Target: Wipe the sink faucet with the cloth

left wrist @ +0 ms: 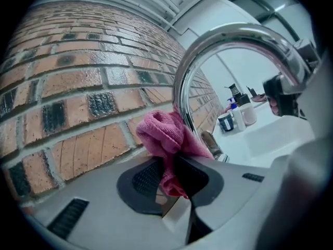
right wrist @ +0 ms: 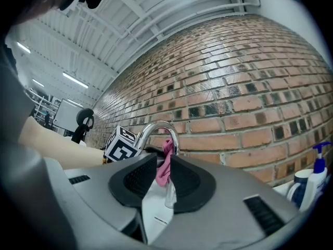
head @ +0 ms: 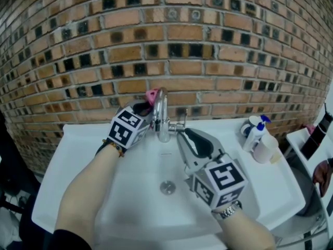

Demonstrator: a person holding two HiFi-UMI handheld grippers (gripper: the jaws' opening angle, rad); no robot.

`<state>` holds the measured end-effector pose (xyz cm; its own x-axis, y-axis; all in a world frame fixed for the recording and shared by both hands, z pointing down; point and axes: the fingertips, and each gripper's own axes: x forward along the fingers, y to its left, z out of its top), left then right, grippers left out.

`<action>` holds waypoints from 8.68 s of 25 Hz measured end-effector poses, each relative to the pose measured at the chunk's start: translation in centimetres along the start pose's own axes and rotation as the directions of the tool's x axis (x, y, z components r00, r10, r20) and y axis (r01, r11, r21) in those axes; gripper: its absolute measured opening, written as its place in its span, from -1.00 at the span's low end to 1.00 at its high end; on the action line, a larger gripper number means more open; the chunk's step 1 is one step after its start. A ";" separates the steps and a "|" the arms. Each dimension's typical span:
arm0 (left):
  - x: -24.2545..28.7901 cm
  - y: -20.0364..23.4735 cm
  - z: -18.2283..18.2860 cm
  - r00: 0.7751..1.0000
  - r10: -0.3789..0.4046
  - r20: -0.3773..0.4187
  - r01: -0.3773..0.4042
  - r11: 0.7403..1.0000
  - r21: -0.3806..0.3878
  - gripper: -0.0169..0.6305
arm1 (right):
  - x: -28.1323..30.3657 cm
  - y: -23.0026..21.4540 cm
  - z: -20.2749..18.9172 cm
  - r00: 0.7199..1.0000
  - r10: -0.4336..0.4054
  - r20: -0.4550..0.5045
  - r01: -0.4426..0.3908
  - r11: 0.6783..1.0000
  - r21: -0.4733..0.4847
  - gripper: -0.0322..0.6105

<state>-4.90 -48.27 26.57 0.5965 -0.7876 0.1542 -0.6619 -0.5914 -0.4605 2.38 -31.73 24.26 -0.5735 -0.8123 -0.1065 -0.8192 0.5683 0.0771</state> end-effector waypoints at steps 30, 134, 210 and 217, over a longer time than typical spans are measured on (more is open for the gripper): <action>0.3 -2.3 -8.2 0.980 -0.022 -0.197 0.024 1.000 0.008 -0.69 | 0.2 0.0 -0.5 1.000 0.006 -0.019 -0.006 1.000 0.011 -0.62; -3.6 -4.3 3.0 0.968 0.144 0.206 -0.226 0.858 0.461 -0.70 | -0.1 -1.0 -1.2 0.999 -0.018 -0.027 0.019 0.999 0.044 -0.62; -18.8 -15.6 0.3 1.000 -0.011 0.001 0.011 0.995 -0.098 -0.69 | -7.5 3.7 0.7 0.998 -0.061 -0.017 0.061 0.998 0.000 -0.71; -24.8 -19.7 3.0 0.998 -0.009 0.055 0.017 0.989 -0.144 -0.69 | -13.0 7.9 1.1 0.999 -0.051 0.004 0.051 0.999 -0.009 -0.78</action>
<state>-5.27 -16.54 29.21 0.6266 -0.7716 0.1100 -0.7102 -0.6234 -0.3271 3.34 -16.54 25.15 -0.5311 -0.8395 -0.1146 -0.8473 0.5250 0.0806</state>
